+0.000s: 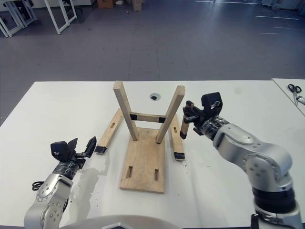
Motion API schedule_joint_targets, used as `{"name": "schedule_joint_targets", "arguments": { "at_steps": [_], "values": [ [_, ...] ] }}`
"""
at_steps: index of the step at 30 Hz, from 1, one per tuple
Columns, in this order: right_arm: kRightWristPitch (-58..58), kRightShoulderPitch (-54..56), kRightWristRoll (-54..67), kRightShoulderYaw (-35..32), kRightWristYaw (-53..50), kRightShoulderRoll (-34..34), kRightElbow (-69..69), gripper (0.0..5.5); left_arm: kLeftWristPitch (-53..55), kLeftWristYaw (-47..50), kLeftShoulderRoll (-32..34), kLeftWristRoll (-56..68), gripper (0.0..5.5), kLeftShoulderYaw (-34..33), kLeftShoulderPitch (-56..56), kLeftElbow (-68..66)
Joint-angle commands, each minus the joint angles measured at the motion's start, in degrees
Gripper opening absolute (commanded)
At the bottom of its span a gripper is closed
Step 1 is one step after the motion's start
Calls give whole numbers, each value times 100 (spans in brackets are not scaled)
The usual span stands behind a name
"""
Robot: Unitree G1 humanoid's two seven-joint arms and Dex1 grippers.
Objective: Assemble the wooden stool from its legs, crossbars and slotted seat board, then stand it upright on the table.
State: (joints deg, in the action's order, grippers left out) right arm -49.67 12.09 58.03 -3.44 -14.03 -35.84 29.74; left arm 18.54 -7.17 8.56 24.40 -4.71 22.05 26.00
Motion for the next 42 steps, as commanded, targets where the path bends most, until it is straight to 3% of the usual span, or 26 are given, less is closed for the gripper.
{"name": "schedule_joint_targets", "arguments": {
  "at_steps": [1,7,14,28,42],
  "values": [
    [460,209,-964,380,-373,873,-262,39,101,160,-114,-196,442,74,-129,-109],
    [1163,85,-2507,666,-292,1467,-695,39,96,182,-231,-346,442,162,-39,-107],
    [1736,-9,-3495,757,104,1991,-1385,39,117,174,-266,-436,442,164,-128,-143],
    [1685,-218,-4273,679,576,2574,-1432,39,126,143,-311,-569,442,170,-137,-195],
    [1385,-79,-4619,505,766,2666,-1073,39,94,114,-365,-647,442,200,-20,-161]
  ]
}}
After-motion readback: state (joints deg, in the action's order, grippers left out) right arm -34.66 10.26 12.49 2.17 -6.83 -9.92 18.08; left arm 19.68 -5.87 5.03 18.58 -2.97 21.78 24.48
